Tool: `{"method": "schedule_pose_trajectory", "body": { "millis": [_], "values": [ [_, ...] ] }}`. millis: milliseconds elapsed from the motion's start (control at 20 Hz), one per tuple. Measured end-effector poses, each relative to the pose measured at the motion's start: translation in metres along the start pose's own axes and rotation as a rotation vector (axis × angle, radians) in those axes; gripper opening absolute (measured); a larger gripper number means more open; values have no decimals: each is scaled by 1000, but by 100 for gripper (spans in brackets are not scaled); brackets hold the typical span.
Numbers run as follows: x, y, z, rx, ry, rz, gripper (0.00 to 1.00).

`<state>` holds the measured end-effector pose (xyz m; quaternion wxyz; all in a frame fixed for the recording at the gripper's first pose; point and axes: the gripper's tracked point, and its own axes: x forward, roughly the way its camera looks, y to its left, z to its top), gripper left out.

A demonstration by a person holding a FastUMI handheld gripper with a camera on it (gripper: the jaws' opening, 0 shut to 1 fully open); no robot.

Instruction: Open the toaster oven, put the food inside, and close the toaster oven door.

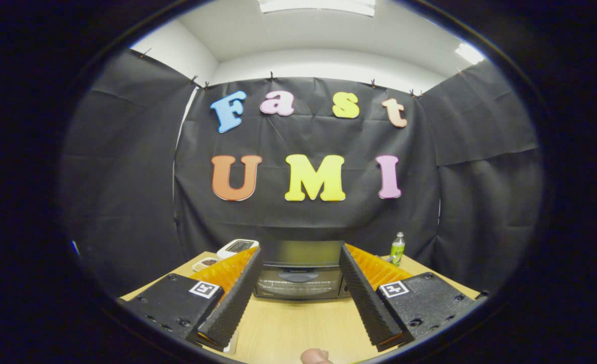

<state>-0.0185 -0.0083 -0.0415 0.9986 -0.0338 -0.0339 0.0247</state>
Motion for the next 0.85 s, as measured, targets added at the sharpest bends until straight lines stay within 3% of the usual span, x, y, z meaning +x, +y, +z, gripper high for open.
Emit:
{"method": "schedule_pose_trajectory", "body": {
  "millis": [450,850],
  "values": [
    [-46,2,45,-6,-71,-1,99],
    [-42,-5,47,4,-58,-13,99]
  ]
}}
